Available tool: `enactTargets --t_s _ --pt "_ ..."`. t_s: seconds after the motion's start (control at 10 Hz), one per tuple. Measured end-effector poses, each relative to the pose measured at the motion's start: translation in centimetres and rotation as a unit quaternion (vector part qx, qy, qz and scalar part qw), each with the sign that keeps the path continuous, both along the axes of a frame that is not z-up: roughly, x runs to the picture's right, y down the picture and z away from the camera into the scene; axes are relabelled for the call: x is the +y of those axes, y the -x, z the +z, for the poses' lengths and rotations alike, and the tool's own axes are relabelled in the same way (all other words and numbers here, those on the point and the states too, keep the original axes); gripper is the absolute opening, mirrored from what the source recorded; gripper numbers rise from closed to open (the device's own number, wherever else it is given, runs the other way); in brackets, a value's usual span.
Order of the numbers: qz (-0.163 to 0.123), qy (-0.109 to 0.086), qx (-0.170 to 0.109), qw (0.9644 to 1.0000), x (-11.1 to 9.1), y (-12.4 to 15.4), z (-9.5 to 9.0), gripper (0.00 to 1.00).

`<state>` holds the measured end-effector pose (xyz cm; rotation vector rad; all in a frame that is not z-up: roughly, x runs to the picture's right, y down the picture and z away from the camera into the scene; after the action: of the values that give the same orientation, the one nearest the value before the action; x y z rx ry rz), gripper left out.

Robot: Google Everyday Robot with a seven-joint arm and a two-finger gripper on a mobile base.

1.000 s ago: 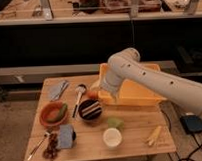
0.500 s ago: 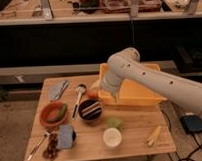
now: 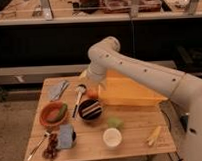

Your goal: Place brush in table surface

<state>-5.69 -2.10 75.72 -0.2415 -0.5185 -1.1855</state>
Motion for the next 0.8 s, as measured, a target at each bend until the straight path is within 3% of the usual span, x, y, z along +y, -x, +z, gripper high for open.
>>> enactTargets --t_s 0.3,0.5,0.8 --pt "-0.043 -0.024 -0.030 0.9983 -2.9 6.3 2.8 0.80" --pt "-0.064 -0.025 -0.036 0.9970 -3.3 7.8 3.6 0.80" --pt "-0.064 -0.023 -0.034 0.9971 -3.2 7.6 3.8 0.80"
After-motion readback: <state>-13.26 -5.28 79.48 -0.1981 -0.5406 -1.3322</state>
